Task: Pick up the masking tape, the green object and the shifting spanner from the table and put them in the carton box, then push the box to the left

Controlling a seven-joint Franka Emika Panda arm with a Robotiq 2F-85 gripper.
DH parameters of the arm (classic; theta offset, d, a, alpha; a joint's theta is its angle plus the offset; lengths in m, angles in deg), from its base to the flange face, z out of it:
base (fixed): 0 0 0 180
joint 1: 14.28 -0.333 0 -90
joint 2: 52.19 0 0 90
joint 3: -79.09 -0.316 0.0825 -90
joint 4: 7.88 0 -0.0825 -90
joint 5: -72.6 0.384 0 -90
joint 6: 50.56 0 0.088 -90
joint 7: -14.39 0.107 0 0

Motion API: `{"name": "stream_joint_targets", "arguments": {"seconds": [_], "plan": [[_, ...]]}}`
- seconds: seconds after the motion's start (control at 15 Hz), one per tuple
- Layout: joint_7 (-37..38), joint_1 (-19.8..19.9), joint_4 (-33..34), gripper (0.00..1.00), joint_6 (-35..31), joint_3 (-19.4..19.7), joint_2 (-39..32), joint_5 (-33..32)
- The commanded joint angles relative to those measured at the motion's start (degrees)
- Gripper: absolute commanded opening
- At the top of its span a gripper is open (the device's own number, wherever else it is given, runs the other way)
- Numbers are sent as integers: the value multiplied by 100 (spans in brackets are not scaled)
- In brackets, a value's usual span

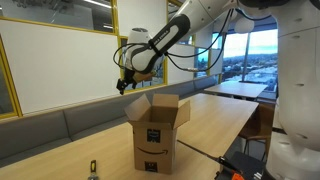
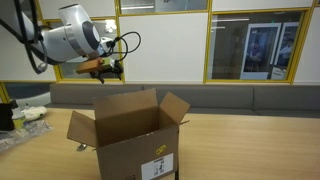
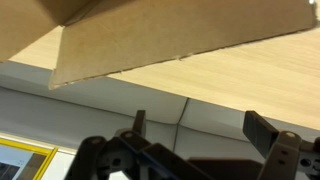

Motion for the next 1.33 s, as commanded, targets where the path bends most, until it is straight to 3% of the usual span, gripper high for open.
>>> {"name": "stream_joint_targets", "arguments": {"seconds": [0.0, 0.47, 0.87, 1.27], "plan": [[-167, -50, 232, 100, -82, -342, -263, 514], [-757, -189, 607, 100, -18, -1020, -1337, 1818], [-736, -664, 1536, 100, 458, -1081, -2489, 1744], [-496, -1270, 2676, 100, 1136, -781, -3717, 1544]]}}
